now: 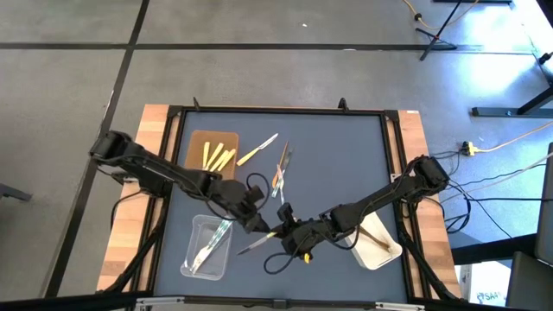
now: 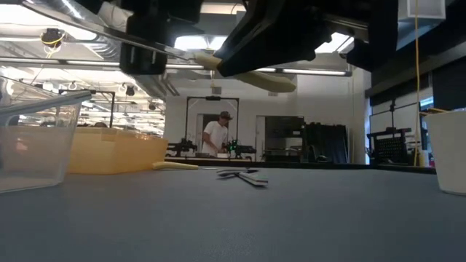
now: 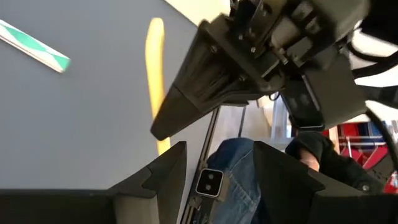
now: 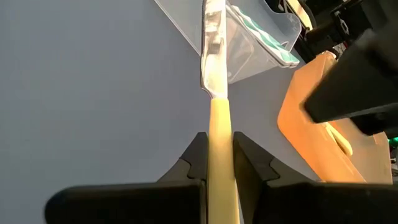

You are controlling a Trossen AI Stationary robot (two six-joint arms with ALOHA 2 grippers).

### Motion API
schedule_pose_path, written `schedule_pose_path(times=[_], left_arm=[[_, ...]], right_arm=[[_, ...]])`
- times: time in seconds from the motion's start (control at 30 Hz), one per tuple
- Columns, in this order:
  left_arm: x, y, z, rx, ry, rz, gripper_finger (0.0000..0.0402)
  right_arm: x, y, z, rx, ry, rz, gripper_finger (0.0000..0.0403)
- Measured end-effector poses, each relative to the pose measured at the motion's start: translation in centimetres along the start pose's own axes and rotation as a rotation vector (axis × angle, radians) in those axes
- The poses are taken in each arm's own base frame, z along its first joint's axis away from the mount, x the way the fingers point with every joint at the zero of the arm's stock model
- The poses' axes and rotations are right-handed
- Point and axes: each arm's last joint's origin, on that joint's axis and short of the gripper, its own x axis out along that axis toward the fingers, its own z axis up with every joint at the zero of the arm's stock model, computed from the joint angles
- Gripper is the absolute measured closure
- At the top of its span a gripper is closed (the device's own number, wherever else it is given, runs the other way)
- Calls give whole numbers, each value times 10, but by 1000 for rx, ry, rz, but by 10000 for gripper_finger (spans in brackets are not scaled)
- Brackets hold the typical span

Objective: Sort silverware by color (type)
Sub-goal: Put the yellow knife into the orange bin

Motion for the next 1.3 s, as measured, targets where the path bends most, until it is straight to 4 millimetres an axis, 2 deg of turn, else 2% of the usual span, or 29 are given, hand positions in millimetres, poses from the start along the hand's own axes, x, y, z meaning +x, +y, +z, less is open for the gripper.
schedule_pose_path(times=[0.13, 0.33, 0.8, 1.3], left_arm=[[10, 4, 0, -8, 22, 23, 223], [10, 12, -3, -32, 50, 108, 223], [11, 9, -14, 10, 12, 143, 223], [12, 8, -17, 18, 5, 146, 223]], right_arm=[[0, 0, 0, 0, -9, 16, 369], [0, 1, 0, -1, -21, 40, 369], [0, 1, 1, 1, -17, 22, 369], [4, -18, 2, 58, -59, -97, 369]])
